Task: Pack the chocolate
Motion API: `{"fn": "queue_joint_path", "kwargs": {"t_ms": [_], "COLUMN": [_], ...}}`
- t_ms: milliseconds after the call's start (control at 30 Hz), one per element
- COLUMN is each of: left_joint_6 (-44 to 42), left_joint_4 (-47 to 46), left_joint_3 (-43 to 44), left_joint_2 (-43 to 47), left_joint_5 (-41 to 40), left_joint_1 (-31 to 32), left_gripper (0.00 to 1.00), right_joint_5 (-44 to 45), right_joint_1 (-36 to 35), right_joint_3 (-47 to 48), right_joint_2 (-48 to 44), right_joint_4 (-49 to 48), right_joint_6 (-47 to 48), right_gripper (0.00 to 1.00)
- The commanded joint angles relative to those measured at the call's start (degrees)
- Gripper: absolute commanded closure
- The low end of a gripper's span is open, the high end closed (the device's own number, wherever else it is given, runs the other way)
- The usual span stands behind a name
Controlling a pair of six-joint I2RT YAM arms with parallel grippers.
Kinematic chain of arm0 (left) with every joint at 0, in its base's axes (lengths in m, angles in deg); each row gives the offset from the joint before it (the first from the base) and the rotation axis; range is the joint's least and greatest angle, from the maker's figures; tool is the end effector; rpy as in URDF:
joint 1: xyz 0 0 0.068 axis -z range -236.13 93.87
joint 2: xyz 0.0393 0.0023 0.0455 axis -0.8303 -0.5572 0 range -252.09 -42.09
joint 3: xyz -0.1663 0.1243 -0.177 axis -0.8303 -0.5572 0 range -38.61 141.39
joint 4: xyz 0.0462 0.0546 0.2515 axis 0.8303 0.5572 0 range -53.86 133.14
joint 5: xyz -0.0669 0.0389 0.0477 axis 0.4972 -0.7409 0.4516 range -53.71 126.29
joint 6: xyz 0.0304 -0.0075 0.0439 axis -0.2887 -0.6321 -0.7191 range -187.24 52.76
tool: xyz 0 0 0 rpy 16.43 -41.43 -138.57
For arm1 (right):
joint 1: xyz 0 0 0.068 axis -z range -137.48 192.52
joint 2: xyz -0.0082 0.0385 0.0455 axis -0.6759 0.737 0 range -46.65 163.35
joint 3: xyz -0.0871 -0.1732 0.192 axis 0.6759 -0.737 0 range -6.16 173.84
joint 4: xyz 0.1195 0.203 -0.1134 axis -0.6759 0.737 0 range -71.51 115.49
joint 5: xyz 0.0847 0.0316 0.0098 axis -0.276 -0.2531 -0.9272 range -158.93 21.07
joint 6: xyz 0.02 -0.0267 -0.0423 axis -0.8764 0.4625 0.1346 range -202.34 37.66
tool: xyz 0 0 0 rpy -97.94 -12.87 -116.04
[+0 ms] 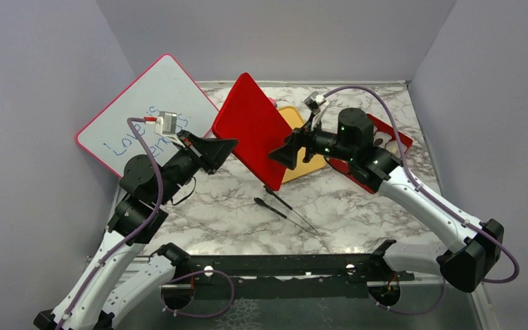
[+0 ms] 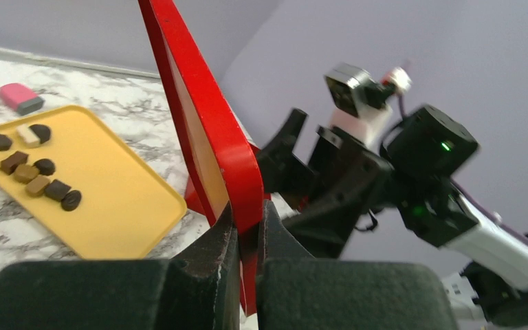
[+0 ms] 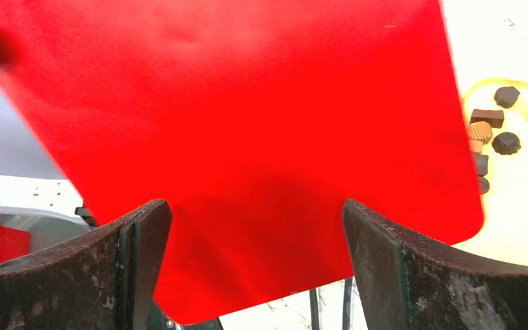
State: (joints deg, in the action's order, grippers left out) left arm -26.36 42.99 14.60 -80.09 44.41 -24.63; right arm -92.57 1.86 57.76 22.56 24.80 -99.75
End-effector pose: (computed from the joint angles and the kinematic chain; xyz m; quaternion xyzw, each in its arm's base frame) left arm 0.1173 -0.0778 0.4141 0.0001 0.6542 -0.4831 0.5819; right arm 0.2032 0.1934 0.3761 -0.2796 0.7168 0.4391 0.4639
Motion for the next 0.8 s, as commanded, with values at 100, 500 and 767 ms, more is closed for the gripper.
{"fn": "queue_joint_path", "kwargs": {"t_ms": [100,500,767], "left_joint_6": [-4.70,-5.66,-5.90], "left_joint_4": [-4.08,-0.39,-2.09], "left_joint_3": [1.24,3.68,3.88], "left_joint_2": [5.01,6.16,5.67], "left_joint_5": [10.66,17.99,20.38], "left_joint_1": [-0.04,-0.04,-0.04], "left_gripper": [1.00,1.00,1.00], "right_joint_5": [-19.29,-43.74,-51.57], "right_joint_1": [13.03,19.88,19.92], "right_joint_3": [0.75,-2.19,-5.00], "right_joint_2": [-2.23,2.03,4.70], "right_joint_4": [0.50,-3.04,-5.17], "right_joint_6": [-3.80,-0.34,-1.13], "right_gripper": [0.00,0.01,0.09]}}
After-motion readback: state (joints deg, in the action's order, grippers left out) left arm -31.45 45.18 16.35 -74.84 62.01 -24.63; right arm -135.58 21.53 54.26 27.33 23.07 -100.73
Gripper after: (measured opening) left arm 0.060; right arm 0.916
